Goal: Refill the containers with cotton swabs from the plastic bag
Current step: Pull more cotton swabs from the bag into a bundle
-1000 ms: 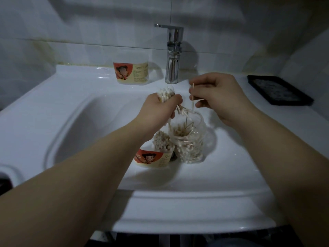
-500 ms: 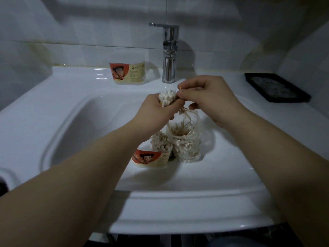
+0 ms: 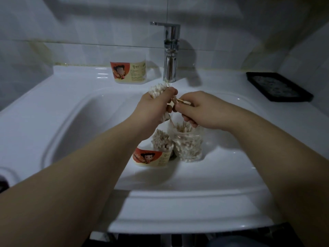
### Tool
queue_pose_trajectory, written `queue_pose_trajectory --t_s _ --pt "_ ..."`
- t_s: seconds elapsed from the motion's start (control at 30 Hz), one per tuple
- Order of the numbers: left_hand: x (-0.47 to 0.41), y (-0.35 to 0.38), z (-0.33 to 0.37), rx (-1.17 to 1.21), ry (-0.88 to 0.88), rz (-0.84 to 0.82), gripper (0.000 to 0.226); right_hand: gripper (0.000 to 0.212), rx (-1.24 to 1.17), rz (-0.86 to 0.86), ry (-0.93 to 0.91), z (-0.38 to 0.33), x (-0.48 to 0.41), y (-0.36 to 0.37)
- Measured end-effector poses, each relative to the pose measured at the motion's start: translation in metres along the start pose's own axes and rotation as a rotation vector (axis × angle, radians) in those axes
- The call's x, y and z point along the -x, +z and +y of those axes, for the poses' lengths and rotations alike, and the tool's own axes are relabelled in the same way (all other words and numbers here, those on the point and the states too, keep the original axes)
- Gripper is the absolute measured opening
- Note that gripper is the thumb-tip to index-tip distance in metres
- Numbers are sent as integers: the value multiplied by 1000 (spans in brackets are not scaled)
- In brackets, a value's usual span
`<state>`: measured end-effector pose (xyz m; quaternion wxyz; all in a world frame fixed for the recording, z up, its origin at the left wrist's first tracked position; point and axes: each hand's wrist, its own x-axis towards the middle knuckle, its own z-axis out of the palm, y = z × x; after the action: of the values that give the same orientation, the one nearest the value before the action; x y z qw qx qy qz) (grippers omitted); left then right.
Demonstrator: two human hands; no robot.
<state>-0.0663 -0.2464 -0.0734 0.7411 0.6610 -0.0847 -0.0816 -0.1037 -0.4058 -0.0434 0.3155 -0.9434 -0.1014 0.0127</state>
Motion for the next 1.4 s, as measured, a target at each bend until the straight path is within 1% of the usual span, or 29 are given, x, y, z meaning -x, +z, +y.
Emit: queue_pose_trajectory --t_s 0.07,0.17,0.33,0.5,0.57,0.63,0.67,0.73,0.83,0.93,1.0,1.1,1.23,1.33,1.4 --pt "0 0 0 16 -27 -18 12 30 35 -26 7 0 1 0" --pt "1 0 1 68 -55 -28 13 32 10 -32 13 -1 0 1" --pt "-3 -5 7 240 -86 52 15 32 12 -55 47 2 -1 1" --pt "-12 -8 4 292 -38 252 10 32 -81 -14 109 2 -1 -1" --pt "-13 -9 5 328 -55 319 8 31 -70 20 102 1 0 -4" --pt "-13 -10 6 297 -85 359 7 31 -71 60 85 -1 2 -6" --pt "-12 -9 6 266 -88 356 9 31 -71 78 73 -2 2 -7" --pt "-9 -7 7 224 -60 298 15 30 -46 95 47 -6 3 -6" --pt "-2 -3 7 177 -16 139 24 32 3 85 17 -8 4 -4" --pt "2 -2 4 98 44 -8 25 34 49 52 1 -10 6 -1" --pt "3 1 3 83 55 -43 26 35 78 44 -22 -12 6 1" --pt "5 3 7 151 -5 36 26 31 116 46 -22 -14 7 1" --pt "1 1 8 244 -76 78 19 16 185 -33 -1 -13 10 0" --pt "-2 1 7 323 -92 118 10 18 195 0 1 -11 9 -1" --pt "-4 -2 7 315 -62 207 7 17 189 22 33 -11 9 -5"
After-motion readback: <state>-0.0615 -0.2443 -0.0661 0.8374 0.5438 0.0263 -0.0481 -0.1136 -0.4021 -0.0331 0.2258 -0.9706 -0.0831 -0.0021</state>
